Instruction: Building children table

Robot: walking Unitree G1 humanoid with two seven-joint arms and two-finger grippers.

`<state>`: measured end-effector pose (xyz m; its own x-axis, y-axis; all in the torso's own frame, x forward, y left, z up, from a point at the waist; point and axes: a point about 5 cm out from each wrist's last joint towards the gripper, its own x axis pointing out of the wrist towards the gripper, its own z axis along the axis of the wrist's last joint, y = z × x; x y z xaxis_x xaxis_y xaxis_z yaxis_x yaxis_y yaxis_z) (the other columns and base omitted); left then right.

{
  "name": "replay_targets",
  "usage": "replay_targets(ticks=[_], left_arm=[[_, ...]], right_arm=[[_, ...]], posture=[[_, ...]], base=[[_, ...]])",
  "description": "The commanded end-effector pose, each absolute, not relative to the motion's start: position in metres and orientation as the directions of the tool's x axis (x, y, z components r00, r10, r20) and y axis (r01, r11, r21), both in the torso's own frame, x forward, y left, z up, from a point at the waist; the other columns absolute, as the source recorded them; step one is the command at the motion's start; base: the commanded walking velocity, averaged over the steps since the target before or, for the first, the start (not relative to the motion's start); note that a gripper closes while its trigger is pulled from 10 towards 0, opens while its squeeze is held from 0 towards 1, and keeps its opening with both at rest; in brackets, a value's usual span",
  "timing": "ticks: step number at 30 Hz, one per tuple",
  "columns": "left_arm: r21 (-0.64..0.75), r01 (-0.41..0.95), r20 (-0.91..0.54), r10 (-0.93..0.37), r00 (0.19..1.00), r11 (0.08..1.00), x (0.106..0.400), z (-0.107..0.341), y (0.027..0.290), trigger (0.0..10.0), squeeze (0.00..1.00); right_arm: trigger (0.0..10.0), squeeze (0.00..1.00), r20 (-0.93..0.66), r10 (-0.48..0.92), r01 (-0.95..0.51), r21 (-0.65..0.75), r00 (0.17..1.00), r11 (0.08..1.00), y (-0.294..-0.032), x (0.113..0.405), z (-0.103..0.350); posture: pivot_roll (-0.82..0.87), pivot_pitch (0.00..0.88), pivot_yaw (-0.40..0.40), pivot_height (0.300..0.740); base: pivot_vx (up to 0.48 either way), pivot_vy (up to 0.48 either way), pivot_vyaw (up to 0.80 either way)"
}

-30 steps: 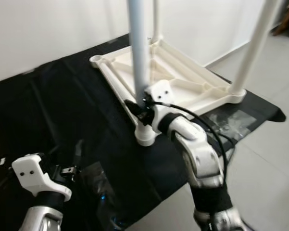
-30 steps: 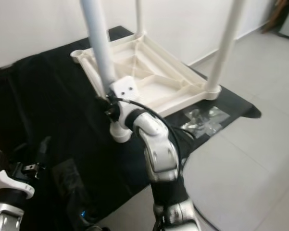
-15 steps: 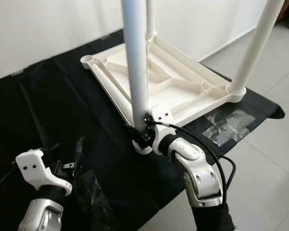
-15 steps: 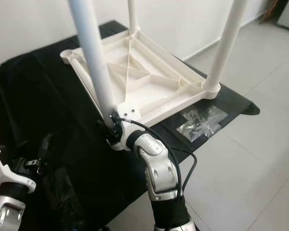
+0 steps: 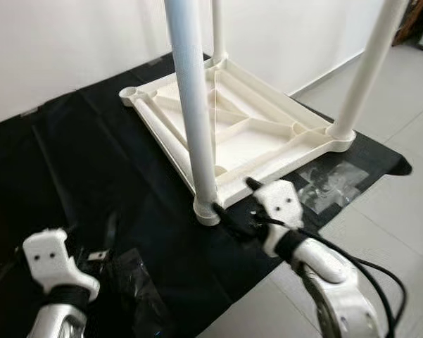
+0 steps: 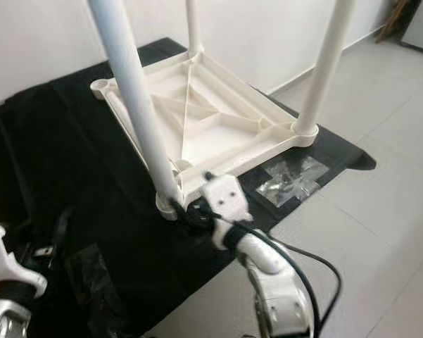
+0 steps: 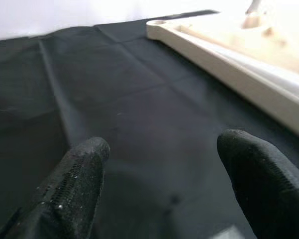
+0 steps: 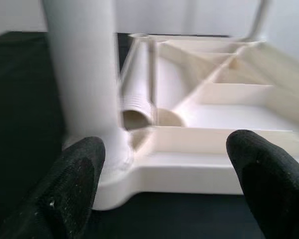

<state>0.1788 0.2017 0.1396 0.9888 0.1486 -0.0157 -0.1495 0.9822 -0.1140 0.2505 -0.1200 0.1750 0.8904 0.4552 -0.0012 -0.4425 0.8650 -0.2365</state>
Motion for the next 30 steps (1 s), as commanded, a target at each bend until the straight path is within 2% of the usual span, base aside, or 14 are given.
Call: replay_targets(ticks=[1, 3, 6, 11, 30], left_arm=[[-0.032, -0.170, 0.001, 0.170, 0.985, 0.985, 0.175, 0.141, 0.202, 10.0, 0.00], [0.048, -0.237, -0.025, 0.239, 0.971, 0.970, 0.177, 0.139, 0.204, 10.0, 0.00], [0.099, -0.281, -0.048, 0.286, 0.957, 0.955, 0.178, 0.134, 0.206, 10.0, 0.00], [0.148, -0.257, -0.052, 0.267, 0.962, 0.955, 0.184, 0.131, 0.201, 10.0, 0.00], [0.149, -0.218, -0.040, 0.226, 0.973, 0.964, 0.191, 0.130, 0.191, 10.0, 0.00]], right_arm=[[10.0, 0.00, -0.013, 0.376, -0.367, -0.258, 0.926, 0.894, -0.130, 0.252, 0.167], [10.0, 0.00, -0.043, 0.301, -0.302, -0.248, 0.953, 0.921, -0.140, 0.255, 0.159], [10.0, 0.00, -0.055, 0.300, -0.305, -0.242, 0.952, 0.921, -0.140, 0.256, 0.156], [10.0, 0.00, -0.068, 0.314, -0.321, -0.245, 0.947, 0.915, -0.138, 0.259, 0.152], [10.0, 0.00, -0.062, 0.327, -0.331, -0.269, 0.943, 0.904, -0.139, 0.264, 0.151]], posture=[[-0.01, 0.152, 0.084, 0.740], [-0.01, 0.140, 0.078, 0.740], [-0.02, 0.121, 0.073, 0.740], [-0.02, 0.108, 0.067, 0.740], [-0.05, 0.104, 0.066, 0.740]], base=[[0.000, 0.000, 0.00], [0.000, 0.000, 0.00], [0.000, 0.000, 0.00], [0.000, 0.000, 0.00], [0.000, 0.000, 0.00]])
